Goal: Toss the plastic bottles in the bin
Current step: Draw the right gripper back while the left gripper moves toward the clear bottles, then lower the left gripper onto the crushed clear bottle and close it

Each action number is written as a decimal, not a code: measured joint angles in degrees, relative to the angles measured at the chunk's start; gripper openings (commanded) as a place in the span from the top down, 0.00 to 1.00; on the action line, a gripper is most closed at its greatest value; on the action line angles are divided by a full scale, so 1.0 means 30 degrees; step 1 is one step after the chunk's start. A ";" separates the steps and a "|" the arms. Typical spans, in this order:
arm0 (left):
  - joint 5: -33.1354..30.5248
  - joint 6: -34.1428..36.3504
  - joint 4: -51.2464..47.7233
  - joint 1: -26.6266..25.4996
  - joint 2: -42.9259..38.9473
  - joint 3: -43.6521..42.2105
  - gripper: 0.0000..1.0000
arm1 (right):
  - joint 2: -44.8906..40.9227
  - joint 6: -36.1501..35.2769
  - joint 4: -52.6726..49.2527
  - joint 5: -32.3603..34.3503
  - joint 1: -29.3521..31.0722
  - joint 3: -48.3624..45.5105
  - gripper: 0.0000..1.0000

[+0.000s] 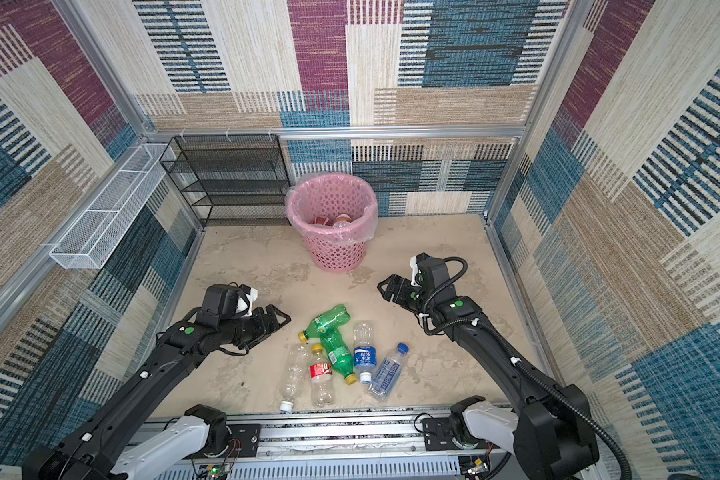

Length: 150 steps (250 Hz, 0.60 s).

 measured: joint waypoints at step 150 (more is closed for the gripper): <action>-0.0998 -0.0670 -0.2025 -0.2907 -0.0882 -0.1931 0.15 | -0.0670 0.0503 0.1042 -0.0291 0.0087 -0.1450 0.13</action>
